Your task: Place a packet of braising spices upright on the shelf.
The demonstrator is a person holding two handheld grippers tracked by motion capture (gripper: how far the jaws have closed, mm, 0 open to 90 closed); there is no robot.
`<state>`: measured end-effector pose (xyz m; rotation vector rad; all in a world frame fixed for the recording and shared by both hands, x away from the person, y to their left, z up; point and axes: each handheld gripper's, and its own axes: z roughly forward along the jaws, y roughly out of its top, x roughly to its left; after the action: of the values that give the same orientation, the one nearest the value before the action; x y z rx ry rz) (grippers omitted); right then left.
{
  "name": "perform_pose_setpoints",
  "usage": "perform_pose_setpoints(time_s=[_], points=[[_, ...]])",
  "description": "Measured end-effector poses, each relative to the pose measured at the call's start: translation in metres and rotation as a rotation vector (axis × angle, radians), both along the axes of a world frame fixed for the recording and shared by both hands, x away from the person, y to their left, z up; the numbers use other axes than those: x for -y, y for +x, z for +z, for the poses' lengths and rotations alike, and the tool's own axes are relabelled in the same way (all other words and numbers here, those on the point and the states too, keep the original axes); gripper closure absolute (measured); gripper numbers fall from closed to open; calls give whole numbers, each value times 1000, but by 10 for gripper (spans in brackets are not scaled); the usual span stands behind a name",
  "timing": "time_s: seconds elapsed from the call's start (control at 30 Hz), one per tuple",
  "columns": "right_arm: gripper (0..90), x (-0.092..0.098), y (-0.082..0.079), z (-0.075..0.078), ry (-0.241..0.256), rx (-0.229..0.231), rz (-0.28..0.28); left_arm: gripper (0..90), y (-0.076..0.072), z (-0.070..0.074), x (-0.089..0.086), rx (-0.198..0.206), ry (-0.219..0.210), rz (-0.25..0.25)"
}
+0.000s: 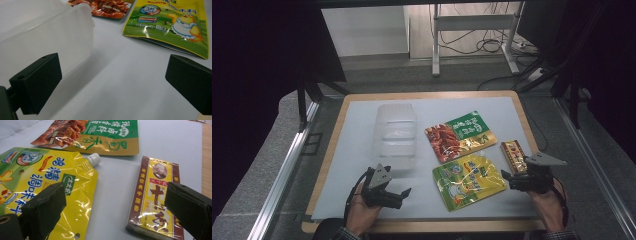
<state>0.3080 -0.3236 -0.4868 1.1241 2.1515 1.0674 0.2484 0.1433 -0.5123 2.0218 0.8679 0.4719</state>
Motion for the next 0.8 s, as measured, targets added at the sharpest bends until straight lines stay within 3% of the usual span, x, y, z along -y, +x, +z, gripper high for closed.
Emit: perform_pose_setpoints(time_s=[0.13,0.2,0.43,0.6,0.8], points=[[36,0,0,0,1,-2,2,4,0,1,7,-15,0,-10],[36,-1,0,0,-3,-4,4,2,-1,3,11,-29,-34,-42],[36,-2,0,-1,-5,-8,8,68,0,2,24,-34,-24,-70],[36,-2,0,-1,-6,-9,7,196,1,1,32,-29,-6,-104],[36,-3,1,-2,-9,-10,12,380,4,1,39,-40,-24,-139]])
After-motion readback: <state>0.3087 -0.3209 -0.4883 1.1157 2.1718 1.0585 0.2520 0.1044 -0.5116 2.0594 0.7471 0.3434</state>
